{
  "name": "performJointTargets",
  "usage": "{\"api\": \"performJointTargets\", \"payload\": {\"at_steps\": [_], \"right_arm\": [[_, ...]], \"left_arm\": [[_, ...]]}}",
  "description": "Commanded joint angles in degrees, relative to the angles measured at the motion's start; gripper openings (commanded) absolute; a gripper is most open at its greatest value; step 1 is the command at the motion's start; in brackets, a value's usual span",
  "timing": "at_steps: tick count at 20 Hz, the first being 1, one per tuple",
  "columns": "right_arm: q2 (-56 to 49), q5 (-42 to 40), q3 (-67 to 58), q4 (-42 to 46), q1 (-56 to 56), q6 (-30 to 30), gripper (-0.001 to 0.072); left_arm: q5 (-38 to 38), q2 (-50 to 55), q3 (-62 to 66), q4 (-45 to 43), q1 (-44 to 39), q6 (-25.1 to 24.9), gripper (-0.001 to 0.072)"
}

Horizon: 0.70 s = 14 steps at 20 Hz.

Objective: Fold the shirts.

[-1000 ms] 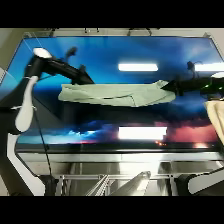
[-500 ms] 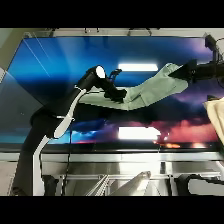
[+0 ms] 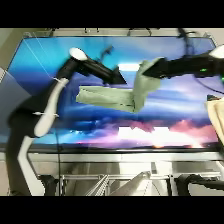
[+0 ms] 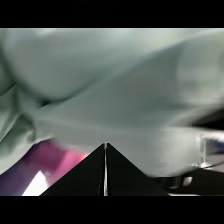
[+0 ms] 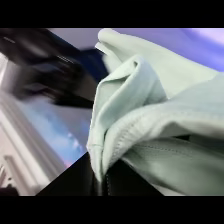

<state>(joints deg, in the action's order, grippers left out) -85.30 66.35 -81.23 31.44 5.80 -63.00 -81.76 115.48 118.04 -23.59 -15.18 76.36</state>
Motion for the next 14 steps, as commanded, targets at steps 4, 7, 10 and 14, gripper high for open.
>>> {"api": "performJointTargets", "payload": {"at_steps": [4, 7, 10, 14], "right_arm": [[-22.1, -25.0, -15.7, 1.0, 25.0, 0.2, 0.0023], [-35.7, -17.9, -33.5, -3.7, 29.8, -0.9, 0.0351], [-35.4, -8.7, -36.3, -4.3, 28.6, -3.3, 0.0029], [-29.1, 6.4, -33.6, 1.9, 20.2, -11.7, 0.0021]], "left_arm": [[-6.6, -19.5, -8.8, 9.7, 18.6, -7.3, 0.0019], [-7.0, -25.3, -18.6, 9.6, 20.6, -9.7, 0.0019], [-7.1, -29.3, -28.6, 9.7, 20.5, -13.8, 0.0019], [-6.9, -31.8, -37.9, 9.9, 21.0, -17.8, 0.0019]]}}
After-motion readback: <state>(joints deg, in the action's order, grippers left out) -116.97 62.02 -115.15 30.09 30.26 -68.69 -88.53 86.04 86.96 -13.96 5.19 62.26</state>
